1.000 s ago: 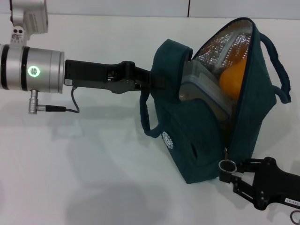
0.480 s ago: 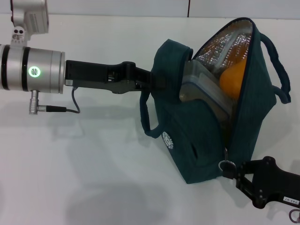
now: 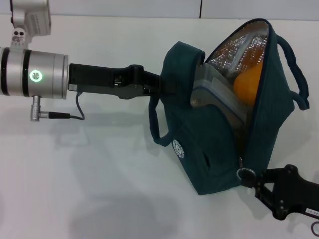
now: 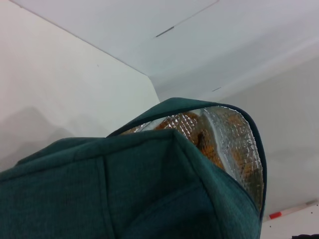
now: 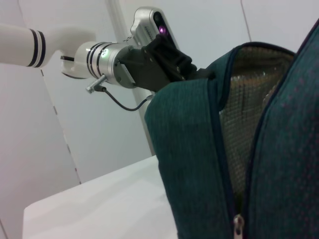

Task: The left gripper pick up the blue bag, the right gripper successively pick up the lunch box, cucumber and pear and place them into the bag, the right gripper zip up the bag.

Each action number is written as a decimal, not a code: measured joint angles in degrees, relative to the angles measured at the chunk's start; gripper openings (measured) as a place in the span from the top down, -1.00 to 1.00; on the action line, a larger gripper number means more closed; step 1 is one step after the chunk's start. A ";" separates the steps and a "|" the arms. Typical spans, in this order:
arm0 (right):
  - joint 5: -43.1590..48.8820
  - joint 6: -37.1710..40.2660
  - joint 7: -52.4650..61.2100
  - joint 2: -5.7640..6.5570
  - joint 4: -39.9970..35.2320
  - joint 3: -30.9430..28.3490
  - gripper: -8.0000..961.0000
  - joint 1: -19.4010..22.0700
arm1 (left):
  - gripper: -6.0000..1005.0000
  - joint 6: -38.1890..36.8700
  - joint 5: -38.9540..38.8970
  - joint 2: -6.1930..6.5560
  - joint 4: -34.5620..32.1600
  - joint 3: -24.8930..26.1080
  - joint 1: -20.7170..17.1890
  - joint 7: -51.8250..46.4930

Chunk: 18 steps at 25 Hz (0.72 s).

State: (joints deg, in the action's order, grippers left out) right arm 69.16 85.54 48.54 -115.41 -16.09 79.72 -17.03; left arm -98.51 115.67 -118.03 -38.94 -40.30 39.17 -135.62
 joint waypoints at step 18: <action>-3.29 9.23 -4.50 0.37 -0.01 -5.13 0.94 3.27 | 0.89 -0.10 -0.49 0.00 0.00 0.00 -0.29 1.78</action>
State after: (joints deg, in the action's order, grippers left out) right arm 65.88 94.78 44.05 -115.04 -16.09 74.59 -13.76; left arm -98.60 115.17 -118.03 -38.93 -40.30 38.88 -133.84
